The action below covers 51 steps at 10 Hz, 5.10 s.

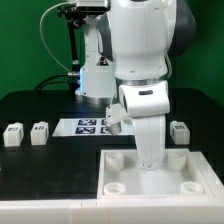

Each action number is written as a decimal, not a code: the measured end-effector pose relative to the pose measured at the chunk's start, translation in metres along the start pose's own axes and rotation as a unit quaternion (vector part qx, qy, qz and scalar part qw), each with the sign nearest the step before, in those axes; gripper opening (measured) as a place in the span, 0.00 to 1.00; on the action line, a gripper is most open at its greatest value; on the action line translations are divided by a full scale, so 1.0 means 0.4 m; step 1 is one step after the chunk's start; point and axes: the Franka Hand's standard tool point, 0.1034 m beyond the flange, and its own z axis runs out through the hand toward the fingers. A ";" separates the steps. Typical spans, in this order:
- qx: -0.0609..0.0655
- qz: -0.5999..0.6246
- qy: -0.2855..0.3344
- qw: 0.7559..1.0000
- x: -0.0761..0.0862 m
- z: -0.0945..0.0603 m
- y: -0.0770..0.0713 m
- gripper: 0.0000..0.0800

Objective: Assemble one leg

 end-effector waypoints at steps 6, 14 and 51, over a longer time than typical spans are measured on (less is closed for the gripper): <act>0.000 0.001 0.000 1.000 -0.003 0.000 0.000 0.81; -0.024 0.295 -0.005 0.955 0.182 -0.108 -0.092 0.81; 0.269 0.630 -0.347 0.641 0.243 0.018 -0.284 0.36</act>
Offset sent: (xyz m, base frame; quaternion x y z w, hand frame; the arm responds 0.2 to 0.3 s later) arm 0.0000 0.0000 0.0000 0.0000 0.0000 0.0000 1.0000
